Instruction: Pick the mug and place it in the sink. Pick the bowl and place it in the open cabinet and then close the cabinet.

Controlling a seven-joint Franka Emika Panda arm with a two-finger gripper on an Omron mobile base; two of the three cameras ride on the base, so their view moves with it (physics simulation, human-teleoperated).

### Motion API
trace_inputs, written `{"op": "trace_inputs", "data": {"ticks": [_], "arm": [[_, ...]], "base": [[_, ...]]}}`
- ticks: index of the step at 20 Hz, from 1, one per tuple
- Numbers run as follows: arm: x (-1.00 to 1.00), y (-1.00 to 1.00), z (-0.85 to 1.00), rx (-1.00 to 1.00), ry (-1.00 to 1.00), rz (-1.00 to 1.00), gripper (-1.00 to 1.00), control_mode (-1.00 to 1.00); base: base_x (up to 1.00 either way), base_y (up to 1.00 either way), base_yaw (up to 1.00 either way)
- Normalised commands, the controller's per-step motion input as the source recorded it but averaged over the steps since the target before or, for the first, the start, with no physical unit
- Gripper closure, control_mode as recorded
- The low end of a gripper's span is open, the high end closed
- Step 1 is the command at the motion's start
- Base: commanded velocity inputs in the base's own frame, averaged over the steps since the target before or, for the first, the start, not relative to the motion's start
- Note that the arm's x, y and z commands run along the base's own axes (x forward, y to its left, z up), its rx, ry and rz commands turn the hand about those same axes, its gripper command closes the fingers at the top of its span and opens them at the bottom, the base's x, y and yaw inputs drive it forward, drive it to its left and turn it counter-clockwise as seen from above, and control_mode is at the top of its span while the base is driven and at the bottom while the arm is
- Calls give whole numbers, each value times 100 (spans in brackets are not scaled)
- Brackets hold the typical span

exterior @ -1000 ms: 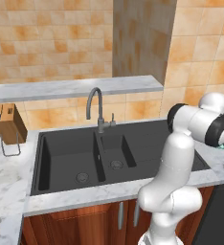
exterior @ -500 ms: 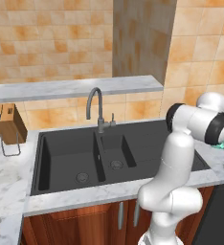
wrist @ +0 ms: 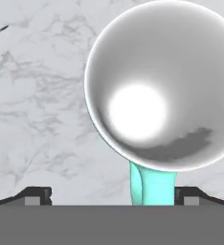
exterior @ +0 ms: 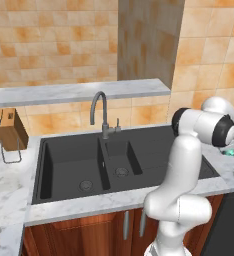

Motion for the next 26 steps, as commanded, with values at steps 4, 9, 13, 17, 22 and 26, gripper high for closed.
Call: {"op": "trace_inputs", "data": {"ticks": [4, 9, 13, 17, 22, 26], "arm": [[22, -12, -20, 0, 0, 0, -100, -100], [7, -14, -23, 0, 0, 0, 100, -100], [-4, -4, -15, 0, -4, 0, 100, -100], [-23, 45, -6, -13, -12, 10, 100, -100], [-32, 96, 7, -29, -17, 16, 100, -100], [-9, 95, 49, -22, -15, 16, 100, -100]], "base": [[0, 0, 0], [0, 0, 0], [0, 0, 0], [0, 0, 0], [0, 0, 0], [0, 0, 0]]}}
